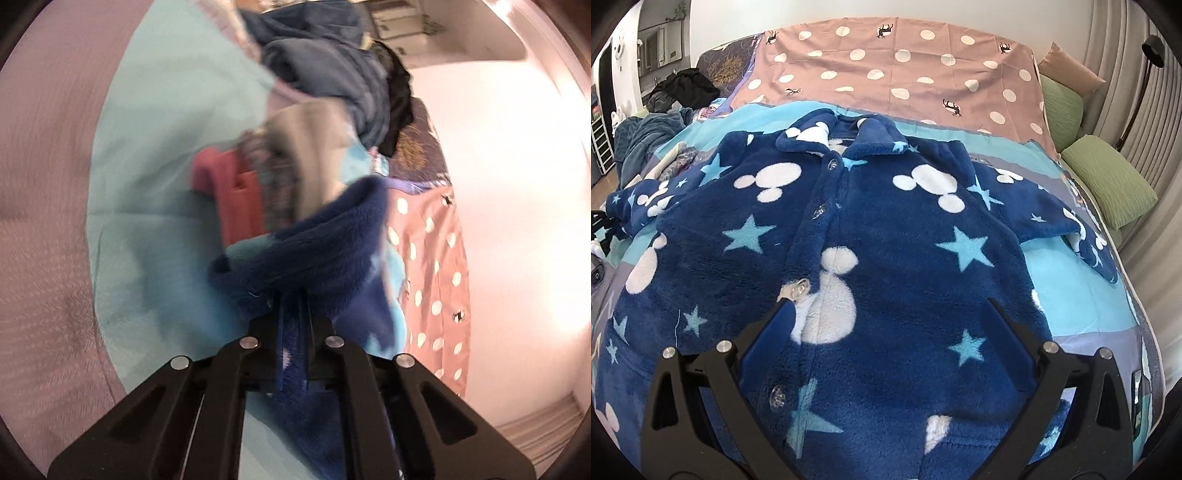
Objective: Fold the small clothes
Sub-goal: 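Grasp the cuff of the sleeve with the left gripper, then lift the sleeve with the left gripper and fold it across the body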
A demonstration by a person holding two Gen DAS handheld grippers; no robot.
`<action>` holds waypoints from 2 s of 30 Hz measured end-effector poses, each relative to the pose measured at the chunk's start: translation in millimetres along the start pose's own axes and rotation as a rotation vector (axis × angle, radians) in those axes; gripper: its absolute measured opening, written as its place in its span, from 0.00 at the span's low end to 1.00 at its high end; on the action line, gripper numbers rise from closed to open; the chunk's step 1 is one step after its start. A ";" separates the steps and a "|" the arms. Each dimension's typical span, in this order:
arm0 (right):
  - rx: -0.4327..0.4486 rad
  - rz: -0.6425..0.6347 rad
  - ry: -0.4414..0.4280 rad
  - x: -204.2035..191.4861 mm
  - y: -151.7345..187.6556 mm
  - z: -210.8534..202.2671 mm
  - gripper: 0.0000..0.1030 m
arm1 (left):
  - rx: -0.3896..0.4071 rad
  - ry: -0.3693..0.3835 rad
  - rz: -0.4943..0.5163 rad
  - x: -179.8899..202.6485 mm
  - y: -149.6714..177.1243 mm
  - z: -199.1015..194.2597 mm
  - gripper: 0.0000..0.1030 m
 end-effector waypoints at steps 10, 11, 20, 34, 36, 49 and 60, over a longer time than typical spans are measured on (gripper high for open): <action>0.020 0.026 -0.038 1.2 -0.8 -2.5 0.98 | -0.013 0.225 0.330 139.0 33.1 -69.4 0.00; 0.021 0.032 -0.042 2.5 -0.2 -3.4 0.98 | -0.022 0.195 0.367 143.4 43.4 -73.6 0.01; -0.010 0.093 -0.006 37.7 13.9 -6.0 0.98 | -0.137 -0.170 0.112 -4.9 59.0 -22.5 0.64; 0.004 0.096 0.011 43.7 0.4 -1.5 0.98 | -0.013 0.115 0.182 43.6 31.9 -40.2 0.08; 0.018 0.083 -0.004 37.2 -5.7 -1.9 0.98 | 0.000 0.172 0.243 73.3 35.5 -58.4 0.08; 0.035 0.089 -0.035 36.0 -11.5 -4.3 0.98 | -0.381 0.593 0.722 258.3 292.7 -122.5 0.09; -0.049 0.238 -0.093 72.4 0.0 11.2 0.98 | -0.547 0.471 1.246 200.2 424.8 -131.3 0.49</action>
Point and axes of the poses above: each gripper's, at about its wrist camera, not at the fingertips, and z roughly the way its jaws point, x to its right, y to its underside, the point moved 6 cm from there along z, roughly the way its jaws point, and after that the axes turned 9 degrees about x, right-handed, at the moved point
